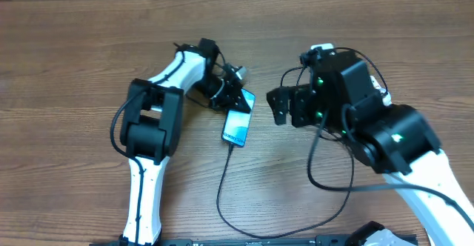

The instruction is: Plug charger to phone and switch on socket

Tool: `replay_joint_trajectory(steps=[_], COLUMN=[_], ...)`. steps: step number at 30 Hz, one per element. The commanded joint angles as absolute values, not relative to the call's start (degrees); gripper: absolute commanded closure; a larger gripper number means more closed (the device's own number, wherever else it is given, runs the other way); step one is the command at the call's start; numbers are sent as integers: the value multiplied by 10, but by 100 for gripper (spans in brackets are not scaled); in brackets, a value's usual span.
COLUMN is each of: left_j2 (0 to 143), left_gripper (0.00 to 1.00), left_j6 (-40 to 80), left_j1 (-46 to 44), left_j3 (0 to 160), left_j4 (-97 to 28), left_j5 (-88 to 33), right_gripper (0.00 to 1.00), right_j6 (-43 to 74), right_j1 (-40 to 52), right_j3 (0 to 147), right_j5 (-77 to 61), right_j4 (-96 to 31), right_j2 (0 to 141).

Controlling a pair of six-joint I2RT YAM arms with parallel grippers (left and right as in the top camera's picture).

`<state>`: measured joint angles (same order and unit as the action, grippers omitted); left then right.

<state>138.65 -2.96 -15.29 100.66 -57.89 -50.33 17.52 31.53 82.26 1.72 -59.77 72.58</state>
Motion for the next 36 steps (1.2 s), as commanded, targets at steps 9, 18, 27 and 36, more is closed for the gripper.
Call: replay_joint_trajectory(steps=[9, 18, 27, 36], left_j2=[1390, 1390, 1390, 1390], left_gripper=[91, 78, 69, 66], left_j6=[46, 43, 43, 43], left_j1=[-136, -151, -150, -150], left_j3=[999, 999, 998, 999], left_j4=[-507, -525, -549, -577], left_j5=[-338, -298, -294, -291], right_gripper=[5, 0, 0, 14], right_j6=[216, 263, 467, 448], right_j1=[314, 307, 261, 257], right_j3=[771, 771, 771, 771], right_j5=[-63, -61, -61, -44], right_j4=[-548, -570, -490, -535], right_j2=[840, 849, 849, 849])
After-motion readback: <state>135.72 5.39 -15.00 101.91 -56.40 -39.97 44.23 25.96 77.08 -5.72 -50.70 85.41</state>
